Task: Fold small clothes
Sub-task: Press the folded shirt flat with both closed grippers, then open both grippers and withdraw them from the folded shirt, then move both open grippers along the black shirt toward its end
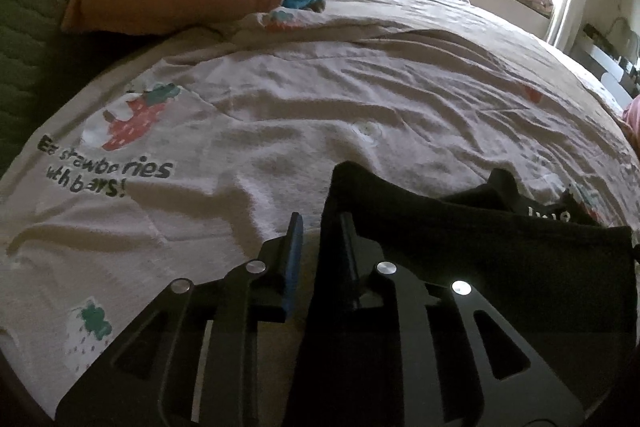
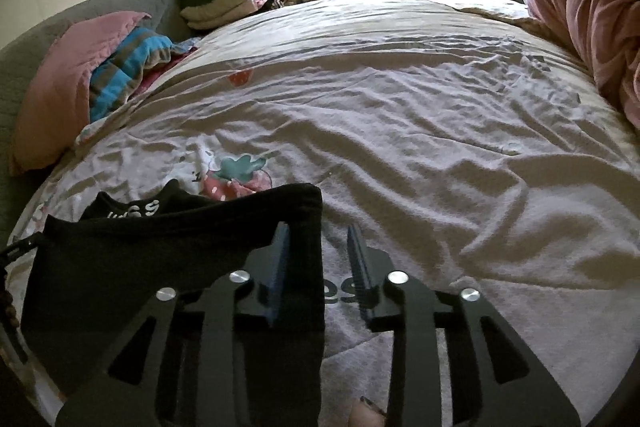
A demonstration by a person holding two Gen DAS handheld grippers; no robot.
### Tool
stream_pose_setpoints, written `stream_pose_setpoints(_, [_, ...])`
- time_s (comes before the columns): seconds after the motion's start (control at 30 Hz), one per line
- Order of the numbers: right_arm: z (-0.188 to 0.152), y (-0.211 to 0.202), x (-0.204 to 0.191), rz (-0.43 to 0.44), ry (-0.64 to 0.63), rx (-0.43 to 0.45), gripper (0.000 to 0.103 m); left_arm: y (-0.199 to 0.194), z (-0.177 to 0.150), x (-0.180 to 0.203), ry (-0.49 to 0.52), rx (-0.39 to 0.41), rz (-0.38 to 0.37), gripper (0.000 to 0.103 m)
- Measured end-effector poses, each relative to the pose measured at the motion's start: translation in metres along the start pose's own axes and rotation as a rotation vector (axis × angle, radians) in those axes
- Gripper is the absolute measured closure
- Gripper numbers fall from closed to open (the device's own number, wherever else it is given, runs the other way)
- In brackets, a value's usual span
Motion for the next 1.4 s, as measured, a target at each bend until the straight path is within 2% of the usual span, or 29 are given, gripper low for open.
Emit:
stream_pose_setpoints(0.03, [0.001, -0.002, 0.0, 0.001, 0.0, 0.007, 0.068, -0.003, 0.0, 0.0, 0.001, 0.004, 0.0, 0.089])
stream_pose_setpoints(0.13, [0.004, -0.012, -0.002, -0.004, -0.015, 0.036, 0.062, -0.015, -0.003, 0.001, 0.011, 0.014, -0.007, 0.075])
stream_pose_setpoints(0.23, [0.004, -0.023, -0.009, 0.013, -0.026, 0.052, 0.056, -0.024, -0.004, 0.004, 0.026, 0.021, -0.015, 0.072])
stream_pose_setpoints(0.37, [0.003, -0.039, -0.025, 0.051, -0.043, 0.057, 0.047, -0.04, -0.009, 0.01, 0.038, 0.025, -0.043, 0.058])
stream_pose_setpoints(0.53, [-0.003, -0.068, -0.056, 0.092, -0.11, 0.091, 0.033, -0.059, -0.015, 0.015, 0.046, 0.036, -0.074, 0.047])
stream_pose_setpoints(0.7, [-0.015, -0.091, -0.08, 0.1, -0.195, 0.106, 0.024, -0.074, -0.022, 0.021, 0.062, 0.044, -0.096, 0.043])
stream_pose_setpoints(0.83, [-0.028, -0.098, -0.09, 0.101, -0.227, 0.086, 0.022, -0.083, -0.03, 0.026, 0.067, 0.046, -0.11, 0.037])
stream_pose_setpoints(1.17, [-0.07, -0.09, -0.099, 0.109, -0.252, -0.031, 0.022, -0.086, -0.057, 0.033, 0.09, 0.01, -0.134, 0.035])
stream_pose_setpoints(1.4, [-0.098, -0.08, -0.102, 0.103, -0.261, -0.117, 0.022, -0.075, -0.08, 0.028, 0.093, -0.048, -0.136, 0.035])
Point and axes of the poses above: each gripper's, at about its wrist camera, not at the fingertips, and y roughly the way its jaws point, x to its right, z to its top, the point moved 10 cm from there along y, roughly the way its jaws point, and after that the axes turned 3 degrees about y, right-handed, at the moved point
